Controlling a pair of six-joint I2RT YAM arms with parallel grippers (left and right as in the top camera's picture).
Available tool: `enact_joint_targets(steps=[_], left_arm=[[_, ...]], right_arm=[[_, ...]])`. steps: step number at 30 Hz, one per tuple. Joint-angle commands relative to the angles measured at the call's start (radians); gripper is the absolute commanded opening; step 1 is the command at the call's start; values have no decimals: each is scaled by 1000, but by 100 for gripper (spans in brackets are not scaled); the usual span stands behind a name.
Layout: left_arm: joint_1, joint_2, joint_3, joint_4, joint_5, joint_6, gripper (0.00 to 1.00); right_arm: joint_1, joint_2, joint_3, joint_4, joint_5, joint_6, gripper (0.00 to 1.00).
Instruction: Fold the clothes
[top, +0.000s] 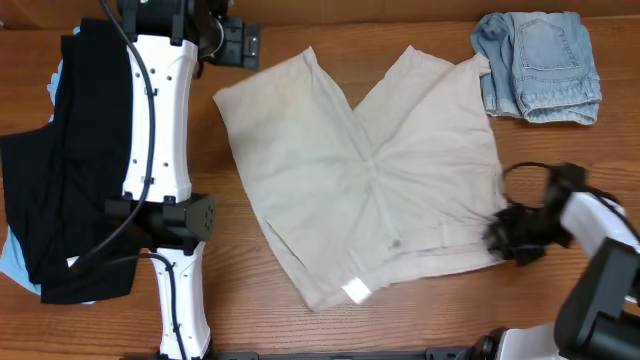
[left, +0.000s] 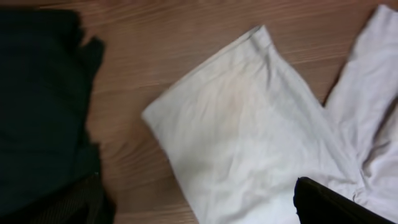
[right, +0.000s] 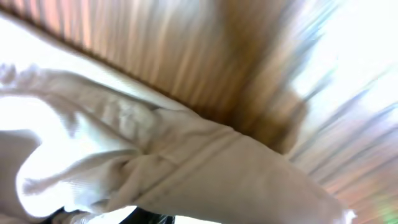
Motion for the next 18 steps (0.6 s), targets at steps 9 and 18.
enact_joint_targets(steps=[9,18], left_arm=[[-216,25,-251,374,182,213,100],[-336,138,-332,689,180,263,100]], right_arm=[[-332,-55,140,-126,-98,-383,50],[-282,-227,359,-270,-94,-425,75]])
